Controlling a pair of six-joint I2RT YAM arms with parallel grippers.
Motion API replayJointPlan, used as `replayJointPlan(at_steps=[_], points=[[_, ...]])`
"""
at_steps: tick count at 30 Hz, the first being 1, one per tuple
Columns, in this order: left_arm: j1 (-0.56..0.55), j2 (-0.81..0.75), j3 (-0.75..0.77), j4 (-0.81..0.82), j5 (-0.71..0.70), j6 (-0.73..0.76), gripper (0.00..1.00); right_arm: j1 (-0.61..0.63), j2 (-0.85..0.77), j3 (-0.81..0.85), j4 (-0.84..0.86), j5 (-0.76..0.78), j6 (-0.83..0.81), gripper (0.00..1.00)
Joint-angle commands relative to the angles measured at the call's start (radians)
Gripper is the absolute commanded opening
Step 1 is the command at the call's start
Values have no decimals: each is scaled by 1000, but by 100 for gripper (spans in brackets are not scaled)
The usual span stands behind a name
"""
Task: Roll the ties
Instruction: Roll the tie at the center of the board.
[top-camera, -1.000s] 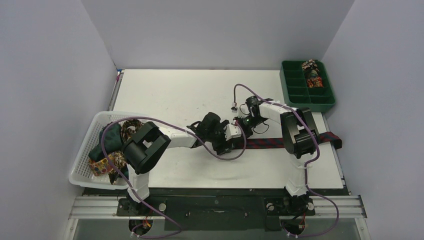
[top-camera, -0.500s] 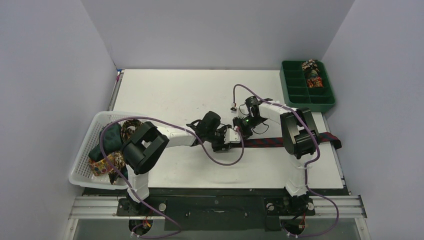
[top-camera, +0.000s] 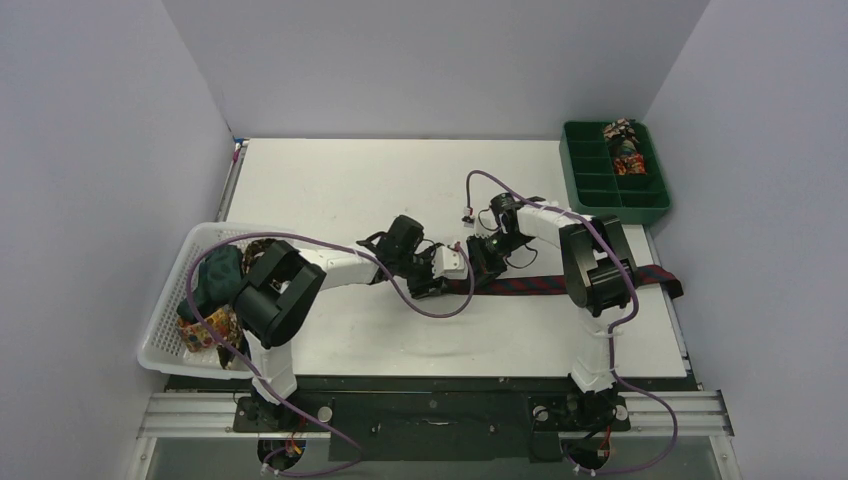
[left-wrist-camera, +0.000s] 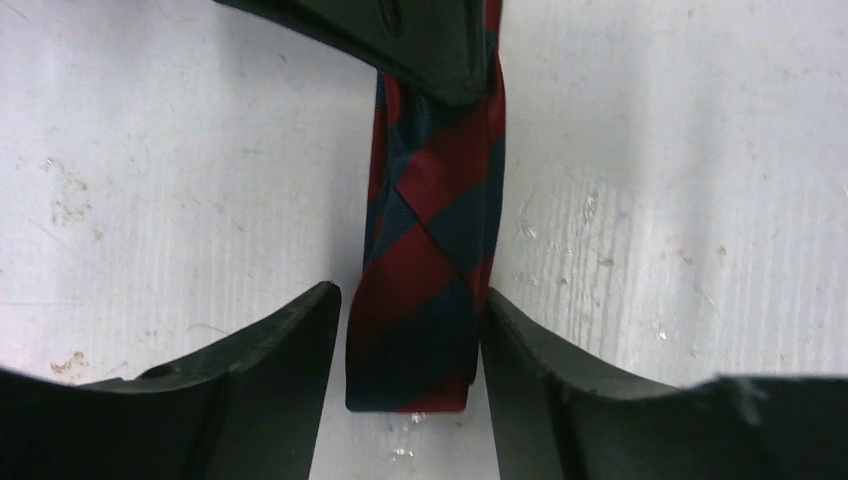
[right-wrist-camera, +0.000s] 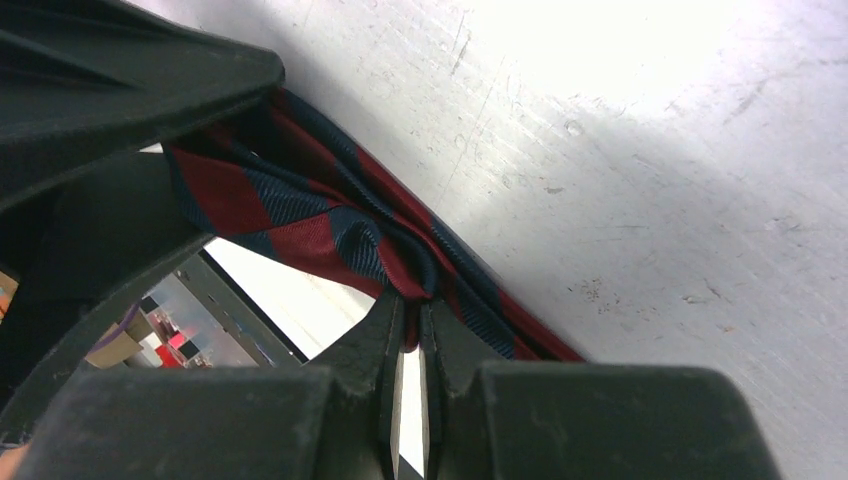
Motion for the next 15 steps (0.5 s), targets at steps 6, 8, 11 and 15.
replayJointPlan(at_steps=[6,8,11,15], points=[[60,-112,-110,74,96,-99,61,-5,33,7,26,111,-1,0],[68,-117,-129,106,99,-129,59,-5,34,4,35,116,6,0],[74,-124,-161,158,82,-162,51,-4,41,5,38,136,10,0],[70,-142,-175,248,85,-205,39,-2,45,5,39,156,8,0]])
